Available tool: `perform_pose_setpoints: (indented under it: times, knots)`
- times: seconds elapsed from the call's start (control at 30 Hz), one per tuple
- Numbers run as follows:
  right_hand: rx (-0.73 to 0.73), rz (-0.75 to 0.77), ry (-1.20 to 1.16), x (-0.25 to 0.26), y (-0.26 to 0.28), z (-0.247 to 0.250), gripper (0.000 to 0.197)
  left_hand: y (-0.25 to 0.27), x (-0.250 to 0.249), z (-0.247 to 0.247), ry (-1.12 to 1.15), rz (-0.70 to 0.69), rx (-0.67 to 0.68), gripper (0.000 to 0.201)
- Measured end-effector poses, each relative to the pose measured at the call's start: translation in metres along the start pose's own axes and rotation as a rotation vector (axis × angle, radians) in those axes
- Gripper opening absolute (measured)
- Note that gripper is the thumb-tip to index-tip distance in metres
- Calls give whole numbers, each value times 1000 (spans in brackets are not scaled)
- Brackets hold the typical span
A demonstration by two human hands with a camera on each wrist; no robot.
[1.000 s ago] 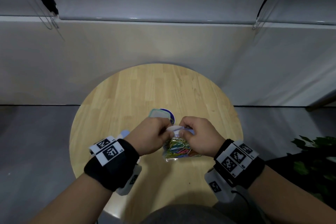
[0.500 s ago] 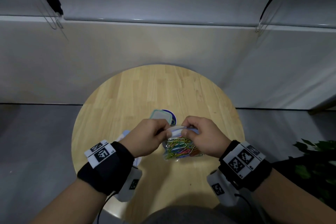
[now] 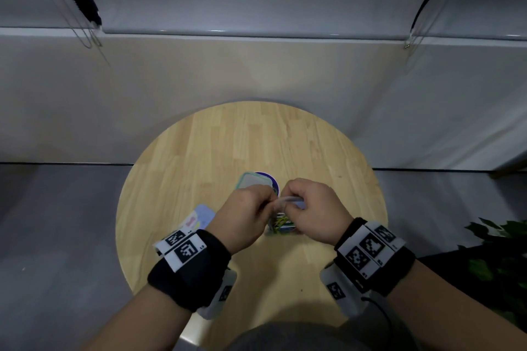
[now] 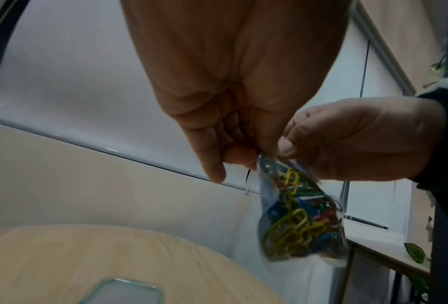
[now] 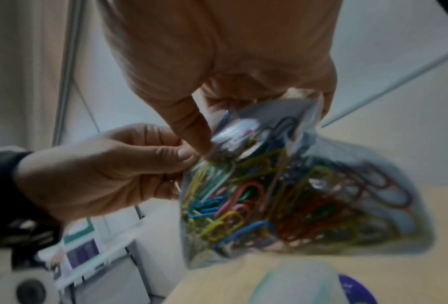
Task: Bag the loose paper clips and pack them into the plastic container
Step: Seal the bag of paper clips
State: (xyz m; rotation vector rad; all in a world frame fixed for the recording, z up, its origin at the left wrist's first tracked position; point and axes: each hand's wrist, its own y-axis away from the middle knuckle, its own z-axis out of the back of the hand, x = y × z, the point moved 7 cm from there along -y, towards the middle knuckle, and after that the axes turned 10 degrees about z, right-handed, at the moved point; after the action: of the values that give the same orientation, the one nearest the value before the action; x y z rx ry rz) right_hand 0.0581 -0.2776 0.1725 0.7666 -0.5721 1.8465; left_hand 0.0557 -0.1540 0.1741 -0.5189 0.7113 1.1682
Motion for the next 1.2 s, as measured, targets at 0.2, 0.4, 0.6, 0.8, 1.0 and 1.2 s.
perform_pose_setpoints:
  times: [0.2,0.4,0.6,0.8,1.0,1.2]
  knots:
    - [71,92,170,-8,3,-1,12,0,24,9,38,109,7,16]
    - [103,155,153,-24,11,-3,21,5,43,9,119,199,63,24]
    - [175,68,84,-58,22,-30,26,15,78,-24,153,327,139,26]
    - [257,-178,-80,-105,38,-74,20,13,105,-60,26,401,145,14]
    - [116,-520,-206,-171,43,-99,26,8,150,-70,-71,540,146,16]
    - [64,-853,-229,-221,71,-108,18,-12,172,-71,-383,476,98,54]
